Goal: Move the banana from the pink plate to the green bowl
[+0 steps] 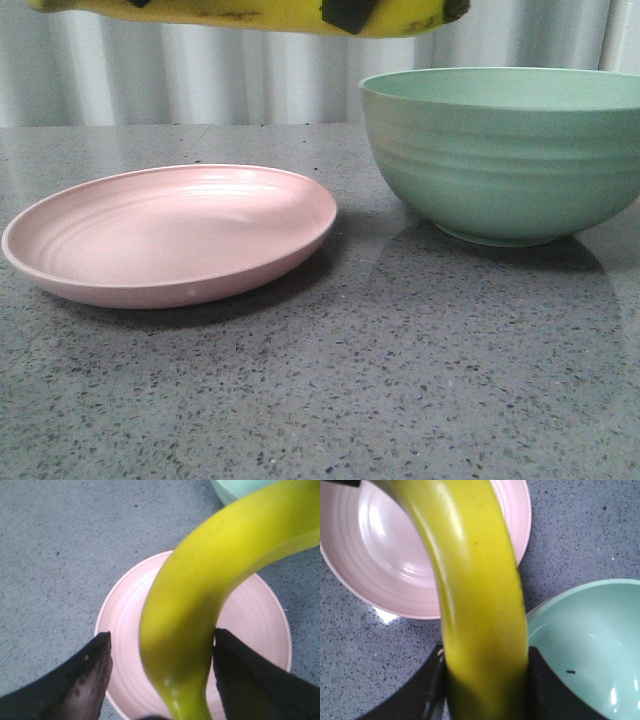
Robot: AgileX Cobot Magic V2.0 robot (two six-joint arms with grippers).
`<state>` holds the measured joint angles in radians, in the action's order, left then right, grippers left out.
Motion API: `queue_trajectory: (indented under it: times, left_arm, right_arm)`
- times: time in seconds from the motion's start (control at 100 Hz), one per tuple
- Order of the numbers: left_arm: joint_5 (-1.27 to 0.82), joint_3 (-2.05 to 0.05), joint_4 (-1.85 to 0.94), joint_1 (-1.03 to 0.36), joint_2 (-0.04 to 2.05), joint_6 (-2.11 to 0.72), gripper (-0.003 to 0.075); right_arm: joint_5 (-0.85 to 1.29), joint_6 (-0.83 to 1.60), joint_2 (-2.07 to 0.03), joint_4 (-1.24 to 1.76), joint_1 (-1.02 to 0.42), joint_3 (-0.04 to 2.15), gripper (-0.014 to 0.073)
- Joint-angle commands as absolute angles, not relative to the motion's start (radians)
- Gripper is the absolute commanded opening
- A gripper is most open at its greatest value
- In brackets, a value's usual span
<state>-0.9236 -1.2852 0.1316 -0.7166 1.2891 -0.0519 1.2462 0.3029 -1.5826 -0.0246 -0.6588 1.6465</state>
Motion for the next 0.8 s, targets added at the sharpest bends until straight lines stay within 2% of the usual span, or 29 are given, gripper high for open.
queue_trajectory:
  times: [0.0,0.14,0.36,0.59,0.79]
  left_arm:
    - [-0.898,-1.317,0.231,-0.715,1.227,0.009,0.0403]
    - [-0.904,-1.317,0.343,-0.715,1.15,0.104,0.0403]
    - [-0.898,-1.317,0.35,-0.715,1.048,0.134,0.0403]
    - [-0.894,-1.317,0.341,-0.715,1.033,0.137,0.0403]
    - [-0.877,-1.317,0.33,-0.715,1.033,0.137,0.0403]
  right_arm:
    - [1.256,0.287,-1.534,-0.052,-0.643,1.675,-0.008]
    - [1.265,0.258,-1.527,-0.052,-0.605,1.675,-0.008]
    - [1.299,0.191,-1.475,-0.056,-0.519,1.675,-0.008]
    - [1.3,0.145,-1.439,-0.056,-0.413,1.668,-0.008]
    - [1.3,0.142,-1.42,-0.059,-0.347,1.576,-0.008]
